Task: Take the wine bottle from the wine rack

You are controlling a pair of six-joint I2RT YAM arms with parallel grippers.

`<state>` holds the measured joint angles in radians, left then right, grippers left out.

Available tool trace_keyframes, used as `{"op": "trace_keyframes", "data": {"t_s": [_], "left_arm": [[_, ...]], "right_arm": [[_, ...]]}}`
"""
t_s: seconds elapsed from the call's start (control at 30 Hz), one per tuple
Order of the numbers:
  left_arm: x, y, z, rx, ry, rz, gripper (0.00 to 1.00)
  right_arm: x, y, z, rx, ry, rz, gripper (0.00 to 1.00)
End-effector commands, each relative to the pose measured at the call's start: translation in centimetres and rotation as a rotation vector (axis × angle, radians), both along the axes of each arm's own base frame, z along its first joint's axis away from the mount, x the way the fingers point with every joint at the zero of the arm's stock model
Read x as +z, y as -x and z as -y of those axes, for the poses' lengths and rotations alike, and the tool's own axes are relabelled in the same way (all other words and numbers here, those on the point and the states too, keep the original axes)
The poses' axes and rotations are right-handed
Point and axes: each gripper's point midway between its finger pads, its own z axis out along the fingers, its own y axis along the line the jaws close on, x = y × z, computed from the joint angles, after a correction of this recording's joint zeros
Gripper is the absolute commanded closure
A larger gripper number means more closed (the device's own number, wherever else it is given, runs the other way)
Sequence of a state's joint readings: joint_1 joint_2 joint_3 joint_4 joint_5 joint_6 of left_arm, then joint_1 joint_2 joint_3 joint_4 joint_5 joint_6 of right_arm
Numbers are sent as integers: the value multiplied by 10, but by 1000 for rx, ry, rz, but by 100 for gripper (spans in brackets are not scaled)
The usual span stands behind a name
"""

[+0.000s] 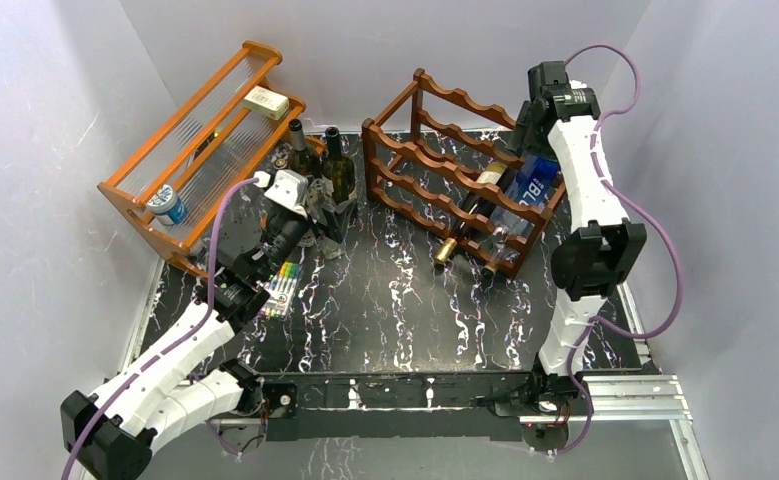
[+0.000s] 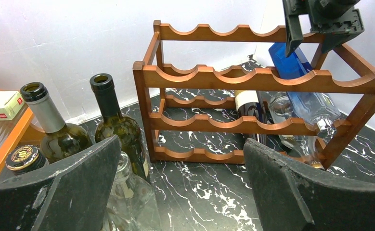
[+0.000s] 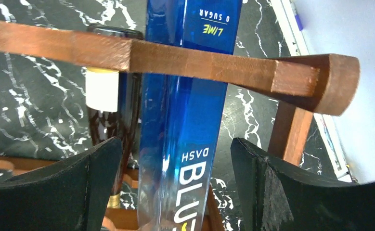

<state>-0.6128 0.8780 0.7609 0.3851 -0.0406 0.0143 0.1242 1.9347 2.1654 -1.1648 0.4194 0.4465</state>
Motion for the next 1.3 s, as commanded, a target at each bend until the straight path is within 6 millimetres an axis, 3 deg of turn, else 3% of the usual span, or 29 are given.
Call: {"op": "trace_keyframes", "data": {"t_s": [0.0, 0.43, 0.57, 0.63, 0.87, 1.03, 1.1, 1.17, 1.27], "left_arm": [[23, 11, 1, -30, 45, 50, 2], [23, 16, 4, -45, 49, 59, 2], [24, 17, 6, -51, 47, 61, 2], [23, 17, 8, -57, 47, 59, 2], [19, 22, 23, -128, 41, 54, 2], [12, 31, 44, -221, 26, 47, 2], [5, 41, 62, -300, 3, 55, 2], [-7, 51, 80, -367, -20, 49, 2], [-16, 55, 91, -397, -27, 32, 2]], "right_arm": [[2, -4, 19, -84, 69, -4, 6], [-50, -19, 14, -178, 24, -52, 7], [-55, -17, 8, -180, -15, -36, 18], [-54, -16, 5, -176, -35, -23, 26], [-48, -11, -8, -148, -119, 6, 37], [-29, -11, -21, -97, -192, 74, 47], [-19, -8, -25, -65, -206, 75, 53], [-14, 1, -21, -14, -169, 53, 60], [-15, 6, -21, 15, -155, 31, 64]]}}
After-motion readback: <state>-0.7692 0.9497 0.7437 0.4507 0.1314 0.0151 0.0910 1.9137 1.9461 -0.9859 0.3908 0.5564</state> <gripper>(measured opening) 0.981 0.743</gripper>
